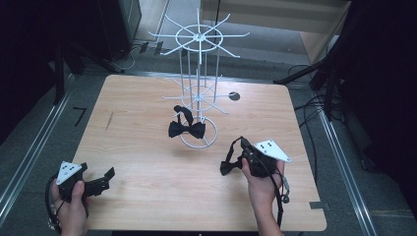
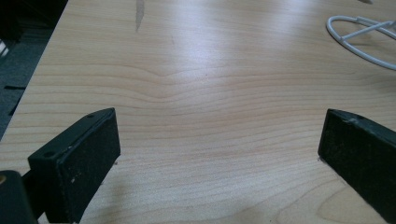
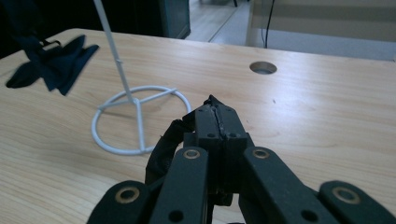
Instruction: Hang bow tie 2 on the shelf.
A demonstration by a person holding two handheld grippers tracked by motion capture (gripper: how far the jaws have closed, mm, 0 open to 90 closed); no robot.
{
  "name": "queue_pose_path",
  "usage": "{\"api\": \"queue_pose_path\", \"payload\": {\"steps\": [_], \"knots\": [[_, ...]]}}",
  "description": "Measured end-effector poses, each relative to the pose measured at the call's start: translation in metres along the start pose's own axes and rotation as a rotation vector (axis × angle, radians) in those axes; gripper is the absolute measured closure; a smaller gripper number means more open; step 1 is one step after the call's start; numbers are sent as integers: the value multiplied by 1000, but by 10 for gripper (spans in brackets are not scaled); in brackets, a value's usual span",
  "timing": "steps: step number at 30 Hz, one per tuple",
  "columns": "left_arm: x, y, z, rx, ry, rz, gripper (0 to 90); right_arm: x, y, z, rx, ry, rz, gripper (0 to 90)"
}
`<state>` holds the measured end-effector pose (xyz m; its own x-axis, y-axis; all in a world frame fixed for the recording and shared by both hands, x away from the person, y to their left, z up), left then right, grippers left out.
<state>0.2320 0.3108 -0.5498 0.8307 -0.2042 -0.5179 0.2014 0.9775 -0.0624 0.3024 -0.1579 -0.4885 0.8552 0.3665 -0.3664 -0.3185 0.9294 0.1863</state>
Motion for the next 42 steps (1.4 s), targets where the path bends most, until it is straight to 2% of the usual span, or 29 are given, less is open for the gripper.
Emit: {"api": "queue_pose_path", "payload": {"steps": [11,22,33,42], "knots": [[0,0,0,-1,1,-1,0,-8,24,15,-22,-40,58,900],[0,0,0,-2,1,-2,0,-9,47,23,-41,-54,108,900],[0,0,0,-3,0,-4,0,-11,65,30,-54,-69,144,900],[0,0,0,-4,2,-6,0,-13,73,38,-64,-77,160,900]]}}
Point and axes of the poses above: each handheld gripper's, and its own axes: x roughly forward along the jaws, z roughly out of its top, y roughly to its left, the point moved 5 cm from there along x, roughly forward along the jaws, and after that the axes turned 6 degrees about x, right-handed, at the moved point
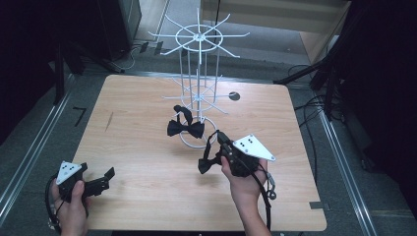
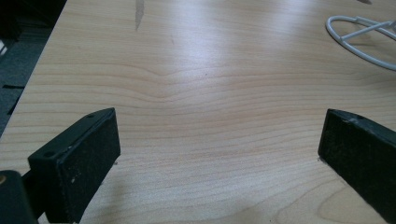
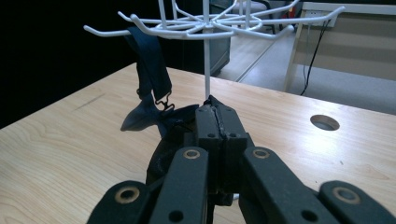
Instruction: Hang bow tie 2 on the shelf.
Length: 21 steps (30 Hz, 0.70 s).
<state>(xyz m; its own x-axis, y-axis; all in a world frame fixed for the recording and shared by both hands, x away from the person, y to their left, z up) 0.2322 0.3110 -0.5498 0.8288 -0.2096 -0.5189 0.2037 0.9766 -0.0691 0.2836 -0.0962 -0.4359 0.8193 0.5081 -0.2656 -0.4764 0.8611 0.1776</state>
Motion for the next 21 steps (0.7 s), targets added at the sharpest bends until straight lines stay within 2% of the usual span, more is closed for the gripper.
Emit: {"api": "queue_pose_path", "payload": {"steps": [21], "knots": [[0,0,0,2,-3,1,0,-1,26,22,-16,-40,52,900]]}}
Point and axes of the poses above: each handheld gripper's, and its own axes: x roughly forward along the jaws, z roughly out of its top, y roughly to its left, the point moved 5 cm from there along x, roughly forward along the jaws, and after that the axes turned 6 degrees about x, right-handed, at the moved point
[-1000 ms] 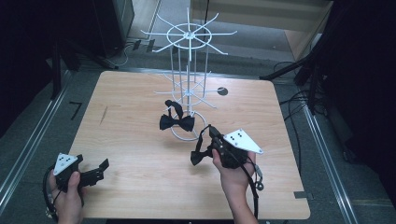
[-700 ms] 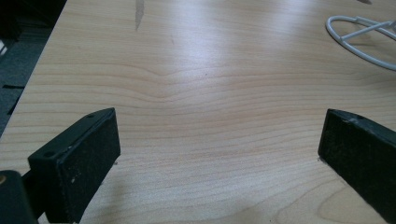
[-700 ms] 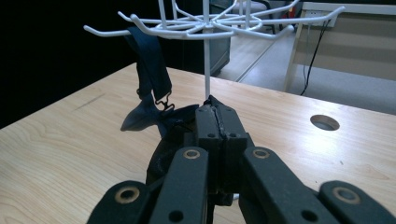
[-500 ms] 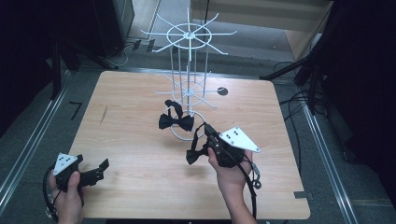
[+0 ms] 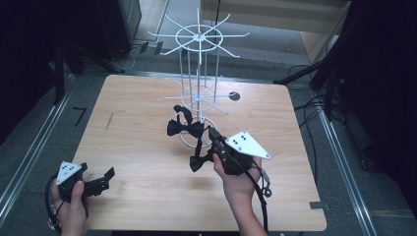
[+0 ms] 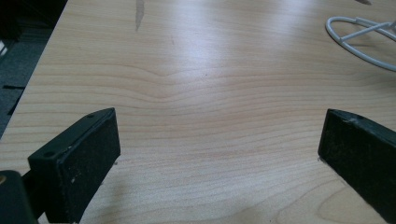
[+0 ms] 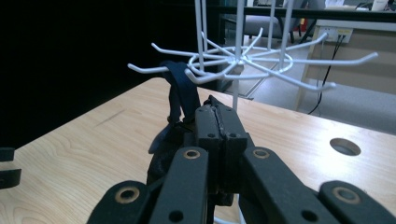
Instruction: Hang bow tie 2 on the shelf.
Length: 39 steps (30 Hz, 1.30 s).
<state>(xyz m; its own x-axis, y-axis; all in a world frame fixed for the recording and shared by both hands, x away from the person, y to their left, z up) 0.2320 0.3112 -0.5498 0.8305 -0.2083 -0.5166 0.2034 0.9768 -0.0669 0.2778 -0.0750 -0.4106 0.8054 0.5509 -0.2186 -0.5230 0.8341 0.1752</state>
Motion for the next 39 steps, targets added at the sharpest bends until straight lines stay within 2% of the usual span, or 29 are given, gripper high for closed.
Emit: {"api": "queue_pose_path", "payload": {"steps": [5,21,28,34,39], "knots": [[0,0,0,-2,-1,-1,0,-1,7,7,-4,-11,14,900],[0,0,0,-1,-1,-1,0,4,15,26,-18,-39,24,900],[1,0,0,-5,-2,-2,0,13,9,28,-16,-28,12,900],[0,0,0,-6,-4,-3,0,21,2,25,13,-13,-3,900],[0,0,0,-6,-4,-3,0,30,-5,22,18,-1,-21,900]]}}
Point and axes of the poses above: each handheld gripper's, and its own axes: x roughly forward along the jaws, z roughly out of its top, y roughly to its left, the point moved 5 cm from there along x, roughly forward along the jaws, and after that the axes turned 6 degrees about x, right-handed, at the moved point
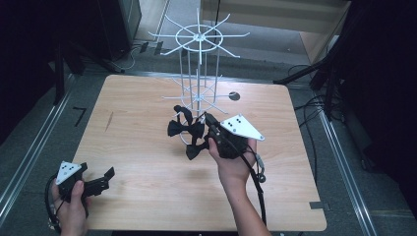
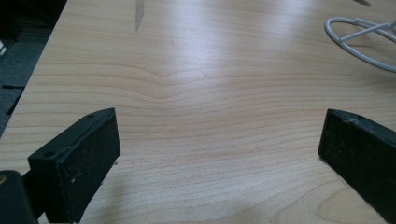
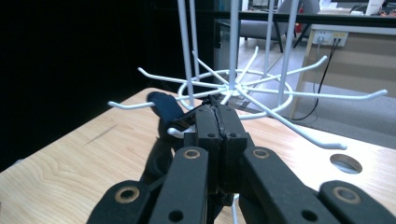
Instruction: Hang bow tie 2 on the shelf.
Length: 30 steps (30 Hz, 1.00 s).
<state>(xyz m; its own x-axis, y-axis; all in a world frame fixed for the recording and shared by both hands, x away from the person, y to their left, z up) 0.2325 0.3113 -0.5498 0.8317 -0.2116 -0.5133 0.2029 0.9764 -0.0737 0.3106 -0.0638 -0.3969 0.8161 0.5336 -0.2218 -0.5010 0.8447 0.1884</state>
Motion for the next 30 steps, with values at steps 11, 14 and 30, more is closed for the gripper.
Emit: {"api": "queue_pose_path", "payload": {"steps": [11,14,30], "knots": [[0,0,0,-5,-2,0,0,16,-6,-7,21,27,-12,900],[0,0,0,-3,-2,2,0,19,-10,-8,32,31,-19,900],[0,0,0,3,1,3,0,21,-20,-26,60,98,36,651]]}}
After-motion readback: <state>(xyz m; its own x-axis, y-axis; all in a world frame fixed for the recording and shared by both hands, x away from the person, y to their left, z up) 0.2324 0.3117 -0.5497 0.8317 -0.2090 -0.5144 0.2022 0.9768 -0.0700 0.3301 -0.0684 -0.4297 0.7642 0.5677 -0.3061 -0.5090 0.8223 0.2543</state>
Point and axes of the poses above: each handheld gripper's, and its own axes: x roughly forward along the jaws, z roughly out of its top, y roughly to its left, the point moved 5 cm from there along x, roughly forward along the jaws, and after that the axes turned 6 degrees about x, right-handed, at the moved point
